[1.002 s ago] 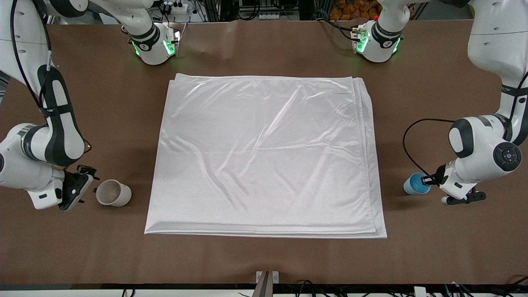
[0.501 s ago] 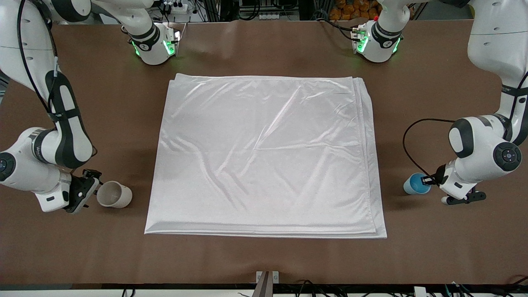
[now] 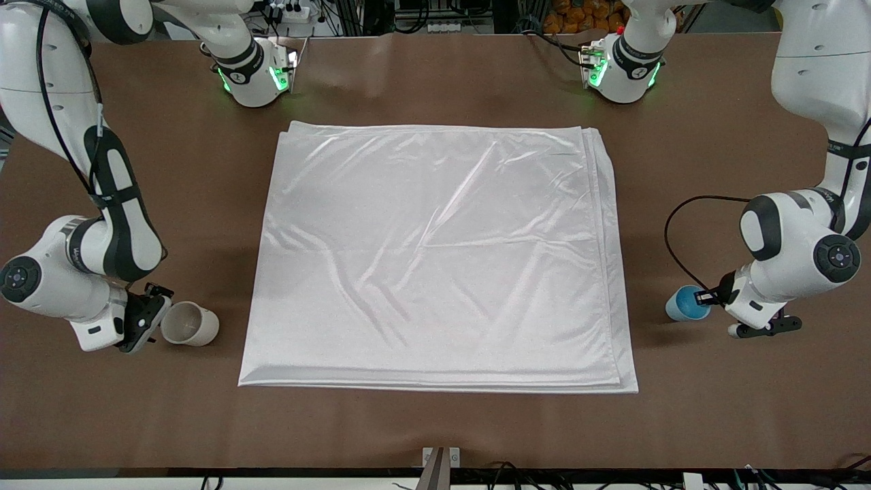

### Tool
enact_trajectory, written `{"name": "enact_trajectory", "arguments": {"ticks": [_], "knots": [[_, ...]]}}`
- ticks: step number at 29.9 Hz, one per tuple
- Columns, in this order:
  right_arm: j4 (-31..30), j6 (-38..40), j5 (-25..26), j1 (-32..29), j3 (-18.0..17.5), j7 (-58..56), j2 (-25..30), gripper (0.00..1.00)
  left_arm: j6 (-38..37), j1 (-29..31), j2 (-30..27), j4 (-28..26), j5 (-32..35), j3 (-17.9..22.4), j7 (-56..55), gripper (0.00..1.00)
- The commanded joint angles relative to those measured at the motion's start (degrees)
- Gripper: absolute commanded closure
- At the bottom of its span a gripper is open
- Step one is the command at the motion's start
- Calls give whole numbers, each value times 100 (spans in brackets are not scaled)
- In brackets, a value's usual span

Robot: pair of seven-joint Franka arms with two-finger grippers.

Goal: Place blue cup into white mug on cloth

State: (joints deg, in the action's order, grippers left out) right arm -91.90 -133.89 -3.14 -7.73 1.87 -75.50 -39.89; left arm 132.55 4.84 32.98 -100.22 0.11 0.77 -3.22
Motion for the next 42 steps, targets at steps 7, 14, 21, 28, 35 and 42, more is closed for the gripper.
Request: {"name": "enact_trajectory", "arguments": {"ticks": [7, 14, 21, 28, 35, 42], "knots": [[-47, -102, -81, 43, -29, -97, -19, 100, 51, -27, 59, 64, -2, 20, -73, 100], [-47, -93, -81, 113, -47, 0, -2, 100, 104, -27, 68, 64, 7, 20, -64, 100], [-38, 3, -81, 289, -56, 500, 148, 100, 113, -27, 51, 64, 15, 20, -64, 100], [32, 522, -81, 675, -64, 1694, 402, 100, 86, -54, -98, 134, 33, -7, 15, 100], [49, 917, -81, 1088, -64, 3153, 596, 100, -107, -203, -423, 169, 33, -51, 32, 100], [41, 1409, -81, 1598, -64, 5366, 789, 100, -537, -528, -749, 239, 33, -51, 24, 100]]}}
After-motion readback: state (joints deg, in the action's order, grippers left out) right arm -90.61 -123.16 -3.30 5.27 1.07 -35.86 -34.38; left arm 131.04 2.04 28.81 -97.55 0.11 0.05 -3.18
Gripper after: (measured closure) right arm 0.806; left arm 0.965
